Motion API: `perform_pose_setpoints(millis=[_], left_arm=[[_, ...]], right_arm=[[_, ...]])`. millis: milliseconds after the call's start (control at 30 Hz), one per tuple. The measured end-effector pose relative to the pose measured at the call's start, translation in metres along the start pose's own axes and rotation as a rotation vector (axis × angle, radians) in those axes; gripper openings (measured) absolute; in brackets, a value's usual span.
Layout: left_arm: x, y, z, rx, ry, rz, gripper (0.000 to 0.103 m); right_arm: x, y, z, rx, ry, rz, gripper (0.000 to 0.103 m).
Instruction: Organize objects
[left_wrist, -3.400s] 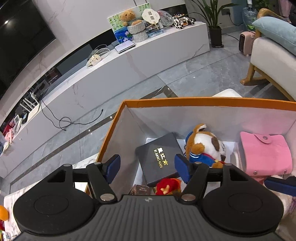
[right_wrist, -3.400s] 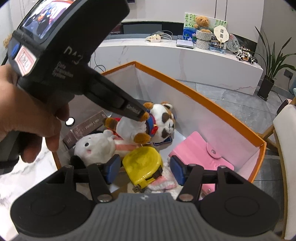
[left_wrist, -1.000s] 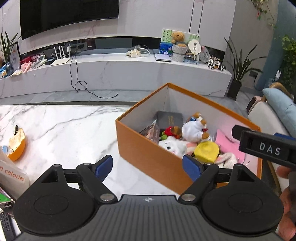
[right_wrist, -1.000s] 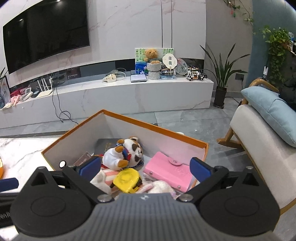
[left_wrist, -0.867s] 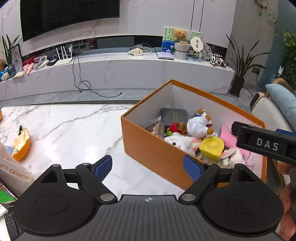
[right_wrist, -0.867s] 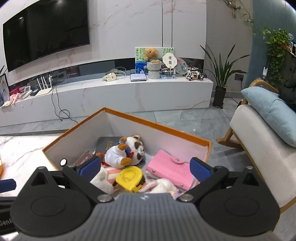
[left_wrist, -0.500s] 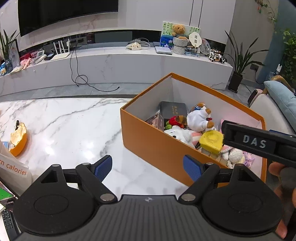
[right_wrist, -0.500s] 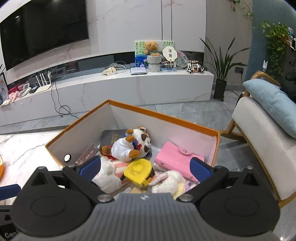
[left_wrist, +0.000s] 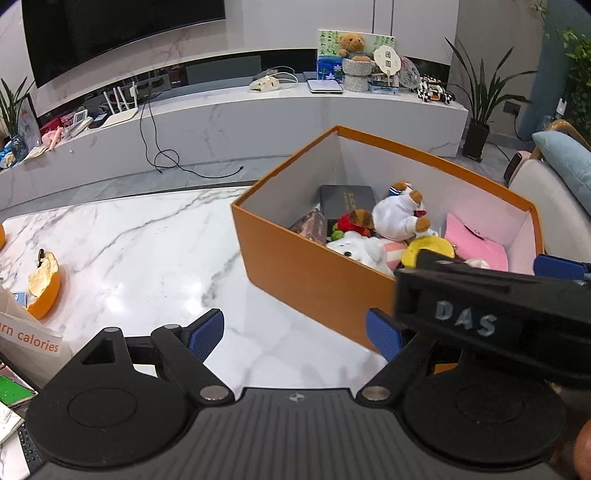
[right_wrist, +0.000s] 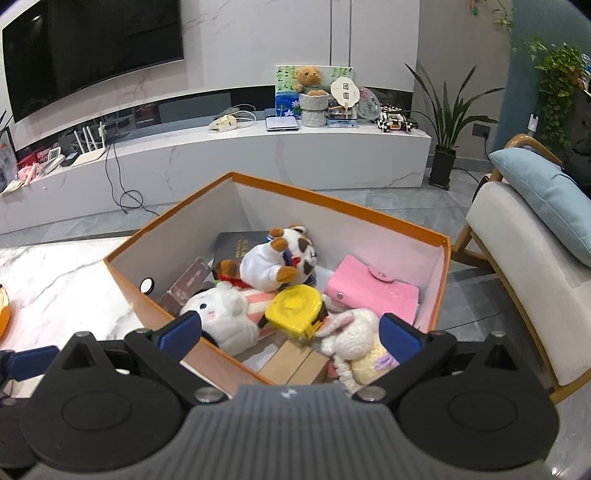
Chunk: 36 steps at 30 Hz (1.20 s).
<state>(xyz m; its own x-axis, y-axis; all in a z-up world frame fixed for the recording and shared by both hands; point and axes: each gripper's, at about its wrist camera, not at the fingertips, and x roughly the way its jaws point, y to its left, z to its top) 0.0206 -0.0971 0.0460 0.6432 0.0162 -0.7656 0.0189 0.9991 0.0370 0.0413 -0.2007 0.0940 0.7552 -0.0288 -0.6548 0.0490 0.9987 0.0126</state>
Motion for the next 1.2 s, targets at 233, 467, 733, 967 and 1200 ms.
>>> perform_pose_setpoints(millis=[233, 467, 733, 967, 1200], left_arm=[[0.001, -0.009, -0.001, 0.014, 0.001, -0.006, 0.099], [0.004, -0.010, 0.001, 0.001, 0.009, 0.015, 0.099], [0.005, -0.009, 0.000, 0.000, 0.009, 0.026, 0.099], [0.004, -0.010, 0.000, 0.003, 0.010, 0.034, 0.099], [0.005, -0.008, 0.000, 0.002, 0.010, 0.036, 0.099]], right_arm=[[0.001, -0.004, -0.001, 0.010, 0.011, -0.009, 0.102], [-0.003, -0.010, -0.001, 0.013, 0.005, -0.026, 0.102], [-0.002, -0.010, -0.001, 0.009, 0.013, -0.066, 0.102], [-0.001, -0.010, -0.002, 0.000, 0.010, -0.103, 0.102], [-0.001, -0.011, -0.001, 0.000, 0.014, -0.109, 0.102]])
